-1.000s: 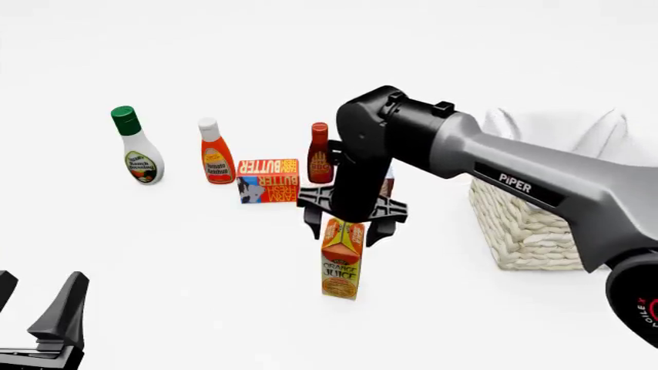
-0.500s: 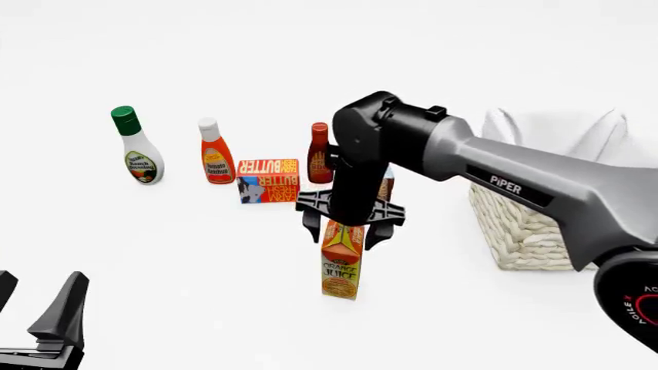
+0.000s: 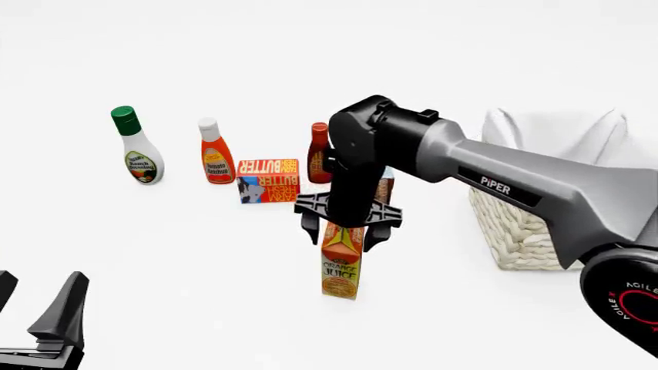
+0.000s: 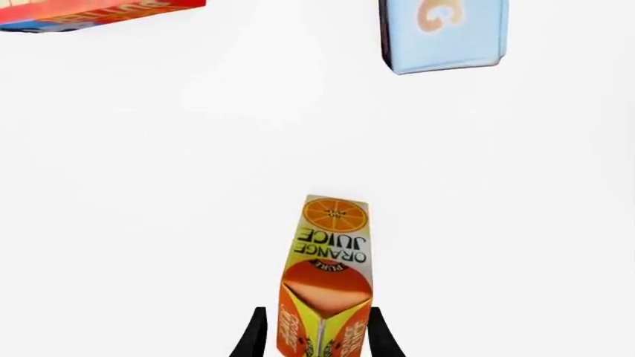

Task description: Pick the orange juice and place it in the basket.

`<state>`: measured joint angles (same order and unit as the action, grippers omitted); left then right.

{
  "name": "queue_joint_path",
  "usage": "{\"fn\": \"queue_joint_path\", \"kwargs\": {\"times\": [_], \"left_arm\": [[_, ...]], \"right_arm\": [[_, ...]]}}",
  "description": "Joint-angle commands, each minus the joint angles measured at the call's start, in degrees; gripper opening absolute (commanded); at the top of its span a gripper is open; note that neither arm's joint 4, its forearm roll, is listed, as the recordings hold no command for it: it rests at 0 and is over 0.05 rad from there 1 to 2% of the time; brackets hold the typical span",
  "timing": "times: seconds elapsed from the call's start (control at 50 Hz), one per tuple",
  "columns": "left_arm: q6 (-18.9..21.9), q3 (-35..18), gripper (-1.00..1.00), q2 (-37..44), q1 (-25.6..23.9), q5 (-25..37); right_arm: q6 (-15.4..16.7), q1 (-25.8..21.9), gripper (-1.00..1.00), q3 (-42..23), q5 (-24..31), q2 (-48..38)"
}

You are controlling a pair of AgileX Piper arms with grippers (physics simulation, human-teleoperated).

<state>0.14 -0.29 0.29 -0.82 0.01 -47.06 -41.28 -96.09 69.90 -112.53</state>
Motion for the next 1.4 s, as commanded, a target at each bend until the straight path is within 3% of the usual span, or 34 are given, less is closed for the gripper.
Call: {"fn": "queue_joint_path", "kwargs": {"times": [0.02,0.36,0.38,0.86,1.04,1.18,1.36,1.4], "left_arm": [[0.00,0.00,1.00,0.00,0.00,0.00],[0.01,0.00,1.00,0.01,0.00,0.01],[-0.01,0.00,1.00,0.00,0.00,0.00],[0.00,0.00,1.00,0.00,0.00,0.00],[0.00,0.00,1.00,0.01,0.01,0.01],[-0.01,0.00,1.00,0.00,0.01,0.00],[0.01,0.00,1.00,-0.01,0.00,0.00],[0.00,0.00,1.00,0.00,0.01,0.00]], "right_arm": [[-0.18,0.00,1.00,-0.22,0.00,-0.91],[1.03,1.96,1.00,0.61,0.00,-0.96],[1.17,1.91,-1.00,0.48,0.00,-1.06],[1.60,1.53,-1.00,1.78,0.00,2.83],[6.07,2.79,-1.00,1.11,0.00,6.21],[6.89,2.84,-1.00,1.68,0.00,8.63],[11.00,4.12,-1.00,2.13,0.00,11.80],[10.69,3.91,-1.00,1.77,0.00,12.03]]}}
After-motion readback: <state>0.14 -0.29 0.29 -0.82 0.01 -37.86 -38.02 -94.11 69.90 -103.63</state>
